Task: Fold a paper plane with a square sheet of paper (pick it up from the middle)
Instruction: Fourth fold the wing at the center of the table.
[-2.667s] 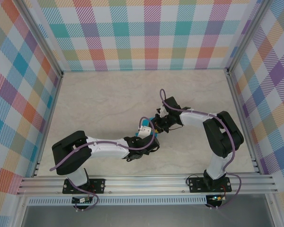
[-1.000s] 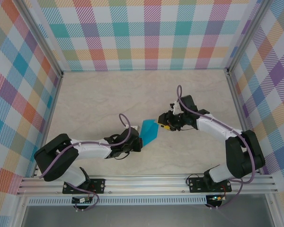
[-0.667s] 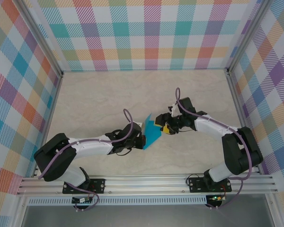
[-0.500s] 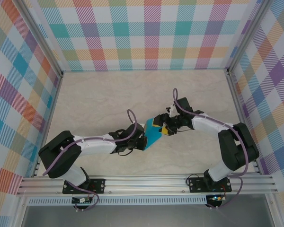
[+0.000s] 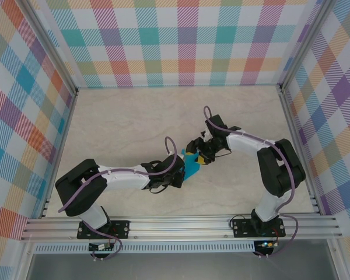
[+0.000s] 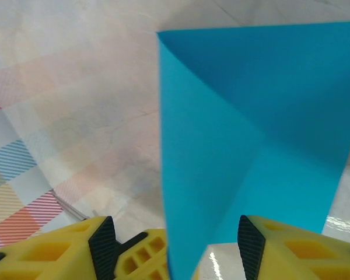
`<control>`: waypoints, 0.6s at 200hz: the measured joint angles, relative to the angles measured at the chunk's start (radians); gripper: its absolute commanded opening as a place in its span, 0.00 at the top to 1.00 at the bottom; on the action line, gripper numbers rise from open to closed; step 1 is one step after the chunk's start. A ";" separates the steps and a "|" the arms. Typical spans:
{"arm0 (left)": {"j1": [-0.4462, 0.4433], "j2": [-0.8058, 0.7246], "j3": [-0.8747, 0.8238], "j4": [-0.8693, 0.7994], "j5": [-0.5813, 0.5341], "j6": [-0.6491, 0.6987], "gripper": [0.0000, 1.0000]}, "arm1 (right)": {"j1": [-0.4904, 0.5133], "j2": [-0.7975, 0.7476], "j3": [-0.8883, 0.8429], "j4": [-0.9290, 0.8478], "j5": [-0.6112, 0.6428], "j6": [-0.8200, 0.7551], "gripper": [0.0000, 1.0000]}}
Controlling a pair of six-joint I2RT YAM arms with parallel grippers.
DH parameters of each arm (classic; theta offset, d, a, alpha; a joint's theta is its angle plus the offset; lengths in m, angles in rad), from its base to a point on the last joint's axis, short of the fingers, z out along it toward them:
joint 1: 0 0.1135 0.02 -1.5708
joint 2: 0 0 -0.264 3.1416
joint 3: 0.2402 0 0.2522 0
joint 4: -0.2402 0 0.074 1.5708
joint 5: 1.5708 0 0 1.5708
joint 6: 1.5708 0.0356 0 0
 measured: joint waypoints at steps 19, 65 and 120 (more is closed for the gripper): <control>-0.004 0.000 0.000 0.000 -0.005 0.000 0.99 | 0.015 0.026 0.032 -0.046 0.033 -0.009 0.53; -0.006 0.000 0.000 -0.005 -0.014 0.000 0.99 | 0.047 0.075 0.125 -0.160 0.132 -0.052 0.74; -0.014 0.020 0.029 -0.042 -0.019 0.005 0.99 | 0.068 0.103 0.217 -0.304 0.251 -0.109 0.81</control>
